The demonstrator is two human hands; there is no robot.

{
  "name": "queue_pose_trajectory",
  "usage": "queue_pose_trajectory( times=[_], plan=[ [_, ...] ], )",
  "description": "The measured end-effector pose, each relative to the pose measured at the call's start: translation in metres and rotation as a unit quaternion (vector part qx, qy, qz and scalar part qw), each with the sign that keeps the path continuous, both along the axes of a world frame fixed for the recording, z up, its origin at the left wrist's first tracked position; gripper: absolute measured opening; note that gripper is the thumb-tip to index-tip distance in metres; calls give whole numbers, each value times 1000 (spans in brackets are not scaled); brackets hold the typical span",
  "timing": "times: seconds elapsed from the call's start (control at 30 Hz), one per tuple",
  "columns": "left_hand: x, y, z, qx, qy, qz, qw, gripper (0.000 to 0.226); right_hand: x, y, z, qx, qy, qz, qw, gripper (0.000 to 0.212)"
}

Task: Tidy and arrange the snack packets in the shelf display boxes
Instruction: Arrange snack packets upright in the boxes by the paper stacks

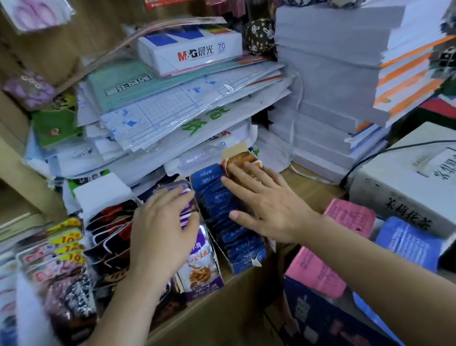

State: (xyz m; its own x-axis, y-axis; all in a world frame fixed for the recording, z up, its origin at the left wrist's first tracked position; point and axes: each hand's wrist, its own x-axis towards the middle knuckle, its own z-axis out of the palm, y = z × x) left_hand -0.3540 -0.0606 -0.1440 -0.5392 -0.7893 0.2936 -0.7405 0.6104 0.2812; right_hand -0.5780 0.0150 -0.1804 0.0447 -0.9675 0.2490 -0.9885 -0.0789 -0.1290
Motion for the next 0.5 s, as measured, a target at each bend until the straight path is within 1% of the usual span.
queue_pose_trajectory(
  times=[0.1,0.17,0.27,0.4,0.5],
  plan=[
    [32,34,-12,-35,-72,22,997,48,33,2,-6,12,32,53,998,74],
    [50,50,-19,-58,-112,43,991,60,49,1,-15,31,40,49,997,78],
    [70,62,-30,-41,-156,74,984,77,57,-6,-20,47,41,28,998,79],
    [80,67,-37,-32,-184,71,980,81,58,-11,-17,61,42,17,997,80],
    [77,66,-34,-21,-208,74,975,80,70,-8,-9,51,33,14,998,75]
  ],
)
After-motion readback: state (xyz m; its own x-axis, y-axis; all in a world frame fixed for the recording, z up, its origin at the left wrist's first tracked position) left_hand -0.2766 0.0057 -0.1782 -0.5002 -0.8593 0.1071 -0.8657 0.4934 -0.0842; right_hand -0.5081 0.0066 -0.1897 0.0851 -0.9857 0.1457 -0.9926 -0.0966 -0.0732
